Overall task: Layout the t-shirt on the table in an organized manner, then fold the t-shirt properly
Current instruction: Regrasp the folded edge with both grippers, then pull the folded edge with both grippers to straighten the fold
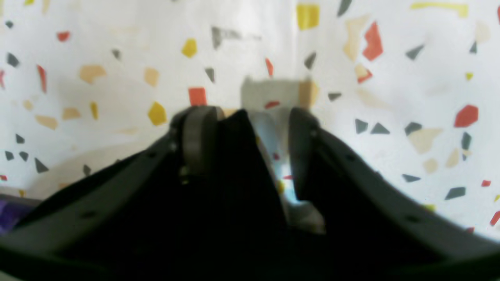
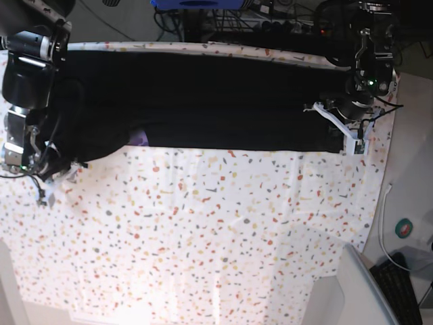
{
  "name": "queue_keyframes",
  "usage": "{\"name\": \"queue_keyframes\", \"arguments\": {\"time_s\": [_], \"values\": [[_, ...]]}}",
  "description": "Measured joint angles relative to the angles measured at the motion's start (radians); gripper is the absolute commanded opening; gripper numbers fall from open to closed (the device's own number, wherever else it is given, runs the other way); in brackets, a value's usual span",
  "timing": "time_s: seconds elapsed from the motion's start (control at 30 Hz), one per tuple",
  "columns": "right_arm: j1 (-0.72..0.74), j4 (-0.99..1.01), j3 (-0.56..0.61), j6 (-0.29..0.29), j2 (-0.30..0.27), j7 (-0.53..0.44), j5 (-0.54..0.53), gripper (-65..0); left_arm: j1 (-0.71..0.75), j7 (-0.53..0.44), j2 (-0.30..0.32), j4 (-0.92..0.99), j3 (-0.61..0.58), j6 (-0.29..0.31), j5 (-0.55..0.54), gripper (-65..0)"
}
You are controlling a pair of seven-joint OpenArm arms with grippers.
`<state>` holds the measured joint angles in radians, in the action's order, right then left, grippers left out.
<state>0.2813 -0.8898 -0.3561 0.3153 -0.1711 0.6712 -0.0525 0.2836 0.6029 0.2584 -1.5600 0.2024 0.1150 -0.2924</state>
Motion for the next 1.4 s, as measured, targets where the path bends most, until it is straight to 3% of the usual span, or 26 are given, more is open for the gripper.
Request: {"name": "queue_keyframes", "arguments": {"time_s": [0.07, 0.23, 0.4, 0.53, 0.83, 1.0, 1.17, 1.3, 1.4], "values": [[-0.010, -0.019, 0.000, 0.006, 0.005, -0.001, -0.010, -65.0, 0.000, 0.000, -0.001, 0.000, 0.014, -0.002, 0.000, -65.0], [-0.080, -0.261, -0.085, 0.003, 0.047, 0.098, -0.016, -65.0, 0.000, 0.000, 0.002, 0.000, 0.051, -0.002, 0.000, -65.0], [-0.177, -0.544, -0.089, 0.002, 0.085, 0.254, -0.013, -65.0, 0.001, 0.000, 0.003, 0.000, 0.086, -0.002, 0.000, -65.0], [-0.294, -0.706, -0.087, 0.007, 0.116, 0.314, -0.019, -65.0, -0.001, -0.001, 0.002, 0.000, 0.092, -0.002, 0.000, -65.0], [-0.488, -0.845, -0.089, 0.009, 0.171, 0.317, -0.024, -65.0, -0.003, 0.003, 0.000, 0.000, 0.092, -0.002, 0.002, -65.0], [-0.526, -0.845, -0.116, 0.008, 0.205, 0.242, -0.027, -65.0, -0.003, 0.003, 0.000, 0.000, 0.091, -0.002, 0.001, -65.0], [-0.529, -0.846, -0.155, 0.007, 0.229, 0.330, -0.021, -65.0, -0.003, 0.003, 0.003, 0.000, 0.091, -0.002, 0.003, -65.0], [-0.552, -0.930, -0.156, 0.006, 0.251, 0.353, -0.017, -43.7, -0.001, 0.003, 0.002, -0.003, 0.091, -0.002, 0.005, -65.0], [-0.589, -1.032, -0.156, 0.006, 0.286, 0.342, -0.031, -44.1, 0.000, 0.003, 0.002, -0.004, 0.089, -0.002, 0.005, -65.0]]}}
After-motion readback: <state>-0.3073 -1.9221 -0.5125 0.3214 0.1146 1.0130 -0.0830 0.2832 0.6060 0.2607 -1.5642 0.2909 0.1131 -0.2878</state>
